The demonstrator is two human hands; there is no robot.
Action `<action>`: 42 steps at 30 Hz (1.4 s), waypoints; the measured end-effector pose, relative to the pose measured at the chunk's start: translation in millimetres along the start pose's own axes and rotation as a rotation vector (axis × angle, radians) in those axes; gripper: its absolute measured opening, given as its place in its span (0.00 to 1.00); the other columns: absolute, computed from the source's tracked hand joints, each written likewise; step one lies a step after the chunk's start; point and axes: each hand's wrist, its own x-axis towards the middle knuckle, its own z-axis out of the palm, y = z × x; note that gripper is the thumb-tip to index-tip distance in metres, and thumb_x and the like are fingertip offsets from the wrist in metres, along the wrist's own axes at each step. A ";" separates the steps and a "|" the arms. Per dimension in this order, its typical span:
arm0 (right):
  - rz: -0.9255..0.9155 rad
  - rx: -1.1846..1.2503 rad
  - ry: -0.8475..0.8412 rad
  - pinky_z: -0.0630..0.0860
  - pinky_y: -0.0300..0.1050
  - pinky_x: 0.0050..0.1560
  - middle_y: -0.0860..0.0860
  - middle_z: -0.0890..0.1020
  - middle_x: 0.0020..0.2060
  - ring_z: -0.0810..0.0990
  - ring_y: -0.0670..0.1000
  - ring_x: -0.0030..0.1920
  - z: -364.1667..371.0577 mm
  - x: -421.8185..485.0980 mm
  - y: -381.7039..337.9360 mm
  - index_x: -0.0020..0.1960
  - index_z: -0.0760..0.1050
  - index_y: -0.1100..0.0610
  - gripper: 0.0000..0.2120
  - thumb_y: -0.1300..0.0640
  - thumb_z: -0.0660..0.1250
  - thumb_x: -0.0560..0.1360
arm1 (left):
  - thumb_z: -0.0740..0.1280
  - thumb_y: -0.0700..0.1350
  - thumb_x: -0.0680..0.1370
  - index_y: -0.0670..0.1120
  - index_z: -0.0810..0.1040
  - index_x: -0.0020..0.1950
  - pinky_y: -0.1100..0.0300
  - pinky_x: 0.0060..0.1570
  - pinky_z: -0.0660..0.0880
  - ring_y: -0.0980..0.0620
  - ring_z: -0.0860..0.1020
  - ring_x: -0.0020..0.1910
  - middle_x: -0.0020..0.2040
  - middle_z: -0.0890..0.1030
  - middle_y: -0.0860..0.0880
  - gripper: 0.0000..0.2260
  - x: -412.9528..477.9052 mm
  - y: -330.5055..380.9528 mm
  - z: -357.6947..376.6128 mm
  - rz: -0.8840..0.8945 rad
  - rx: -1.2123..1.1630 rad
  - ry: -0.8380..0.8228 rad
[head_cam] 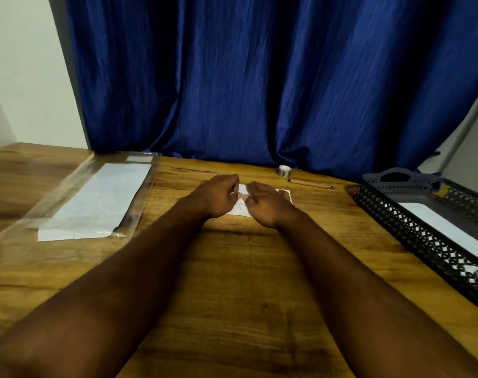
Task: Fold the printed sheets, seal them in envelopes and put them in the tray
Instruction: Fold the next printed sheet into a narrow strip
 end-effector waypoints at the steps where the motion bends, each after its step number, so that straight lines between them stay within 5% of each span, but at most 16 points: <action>1: 0.008 -0.015 -0.027 0.45 0.66 0.82 0.48 0.51 0.86 0.49 0.52 0.85 -2.1 -0.7 -1.5 0.86 0.52 0.50 0.28 0.43 0.47 0.88 | 0.65 0.50 0.83 0.52 0.73 0.52 0.51 0.46 0.68 0.50 0.75 0.49 0.47 0.77 0.54 0.03 -0.4 0.9 0.4 -0.020 -0.006 -0.008; 6: 0.133 -0.059 -0.124 0.36 0.71 0.79 0.45 0.43 0.86 0.39 0.52 0.85 -11.1 -4.0 14.3 0.86 0.44 0.38 0.32 0.30 0.41 0.84 | 0.65 0.58 0.82 0.54 0.70 0.56 0.52 0.42 0.71 0.50 0.76 0.46 0.48 0.78 0.51 0.11 -1.9 5.4 -1.4 -0.148 0.042 -0.012; 11: 0.272 -0.045 -0.116 0.36 0.74 0.78 0.48 0.41 0.86 0.39 0.55 0.85 -20.7 -11.2 44.0 0.86 0.43 0.40 0.43 0.21 0.43 0.77 | 0.66 0.64 0.81 0.53 0.69 0.57 0.53 0.40 0.70 0.49 0.76 0.48 0.49 0.78 0.51 0.16 -3.7 5.4 -4.6 -0.172 0.096 -0.016; 18: 0.254 -0.078 0.010 0.43 0.73 0.79 0.51 0.51 0.86 0.49 0.59 0.85 -14.2 -10.3 44.7 0.85 0.52 0.43 0.42 0.22 0.44 0.78 | 0.70 0.68 0.76 0.53 0.72 0.63 0.46 0.60 0.74 0.48 0.72 0.61 0.61 0.77 0.50 0.25 -3.0 -2.3 -6.8 -0.068 0.070 0.031; 23: 0.188 -0.036 0.101 0.47 0.72 0.77 0.53 0.59 0.84 0.57 0.60 0.82 -12.7 -13.4 47.0 0.83 0.59 0.44 0.45 0.19 0.50 0.75 | 0.71 0.69 0.75 0.54 0.73 0.69 0.49 0.62 0.73 0.47 0.72 0.66 0.65 0.76 0.48 0.30 -2.0 -9.4 -8.9 -0.009 0.053 0.027; 29: 0.130 0.075 0.198 0.50 0.70 0.78 0.54 0.61 0.83 0.58 0.59 0.82 -13.9 -17.7 45.3 0.81 0.63 0.44 0.47 0.20 0.63 0.71 | 0.70 0.72 0.73 0.57 0.70 0.74 0.39 0.69 0.69 0.45 0.69 0.72 0.71 0.74 0.48 0.34 1.3 -12.2 -14.3 -0.046 0.113 -0.036; 35: 0.039 0.121 0.456 0.64 0.63 0.70 0.49 0.76 0.67 0.72 0.54 0.69 -15.6 -15.4 44.6 0.66 0.74 0.49 0.40 0.25 0.76 0.64 | 0.73 0.69 0.71 0.55 0.74 0.67 0.41 0.67 0.66 0.48 0.69 0.66 0.63 0.74 0.51 0.31 -2.1 -2.8 -23.9 0.064 0.204 0.100; 39: 0.004 0.017 0.584 0.60 0.53 0.58 0.45 0.78 0.56 0.74 0.50 0.59 -22.3 -20.4 34.6 0.60 0.74 0.46 0.31 0.32 0.79 0.66 | 0.77 0.60 0.72 0.55 0.74 0.66 0.45 0.66 0.62 0.49 0.71 0.65 0.64 0.77 0.53 0.27 -2.8 13.5 -29.1 0.074 0.282 0.217; 42: -0.010 -0.038 0.653 0.57 0.53 0.59 0.43 0.82 0.50 0.78 0.49 0.55 -23.7 -21.9 35.6 0.54 0.77 0.45 0.17 0.41 0.78 0.71 | 0.75 0.52 0.76 0.54 0.78 0.56 0.49 0.62 0.65 0.49 0.78 0.57 0.54 0.83 0.54 0.11 -6.9 21.4 -34.3 0.085 0.253 0.292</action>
